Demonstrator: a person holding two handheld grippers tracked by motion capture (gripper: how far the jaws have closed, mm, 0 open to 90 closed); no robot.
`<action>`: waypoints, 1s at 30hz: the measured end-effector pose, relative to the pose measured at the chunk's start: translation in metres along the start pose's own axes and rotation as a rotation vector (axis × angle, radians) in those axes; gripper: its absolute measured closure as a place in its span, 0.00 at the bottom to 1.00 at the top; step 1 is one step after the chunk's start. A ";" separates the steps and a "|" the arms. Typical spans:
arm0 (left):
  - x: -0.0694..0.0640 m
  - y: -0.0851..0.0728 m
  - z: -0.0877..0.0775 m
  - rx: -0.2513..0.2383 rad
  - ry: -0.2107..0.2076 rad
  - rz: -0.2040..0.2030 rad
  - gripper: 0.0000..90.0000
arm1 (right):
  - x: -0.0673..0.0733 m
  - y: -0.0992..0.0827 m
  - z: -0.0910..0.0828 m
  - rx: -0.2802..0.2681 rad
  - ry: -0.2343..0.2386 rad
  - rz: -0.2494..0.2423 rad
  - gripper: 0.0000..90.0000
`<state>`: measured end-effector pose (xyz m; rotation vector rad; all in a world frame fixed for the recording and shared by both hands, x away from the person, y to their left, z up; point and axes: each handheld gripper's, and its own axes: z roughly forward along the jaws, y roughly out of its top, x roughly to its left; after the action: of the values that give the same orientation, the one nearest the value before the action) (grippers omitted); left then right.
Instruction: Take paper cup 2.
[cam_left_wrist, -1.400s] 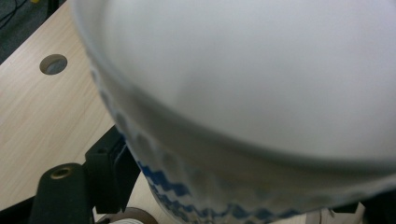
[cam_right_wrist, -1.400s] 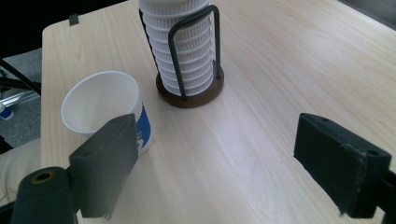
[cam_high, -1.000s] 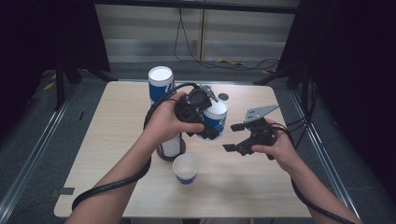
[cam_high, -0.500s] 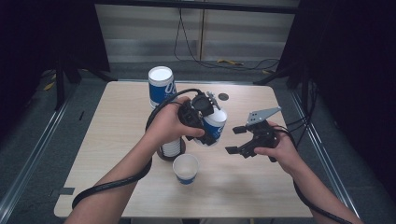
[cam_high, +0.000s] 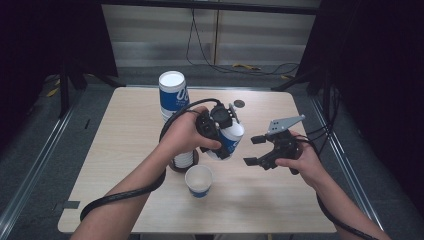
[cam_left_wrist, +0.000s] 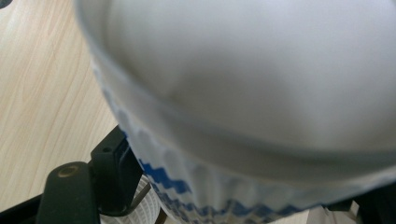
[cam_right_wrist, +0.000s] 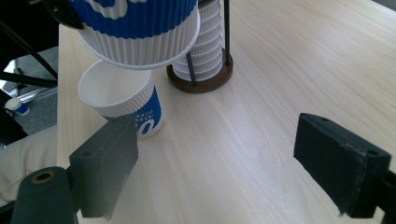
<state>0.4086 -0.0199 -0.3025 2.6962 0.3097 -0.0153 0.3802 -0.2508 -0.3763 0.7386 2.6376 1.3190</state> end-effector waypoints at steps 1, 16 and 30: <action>0.000 0.000 0.001 0.005 0.009 0.001 0.26 | 0.000 0.000 -0.001 -0.005 0.001 0.001 0.15; -0.004 0.010 0.012 0.127 0.018 0.045 0.26 | 0.001 0.008 -0.005 -0.019 0.005 -0.011 0.15; -0.003 0.012 0.021 0.177 0.013 0.068 0.26 | 0.004 0.016 -0.006 -0.021 0.010 -0.027 0.15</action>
<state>0.4088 -0.0402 -0.3163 2.8818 0.2303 -0.0049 0.3810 -0.2449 -0.3601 0.6926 2.6272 1.3452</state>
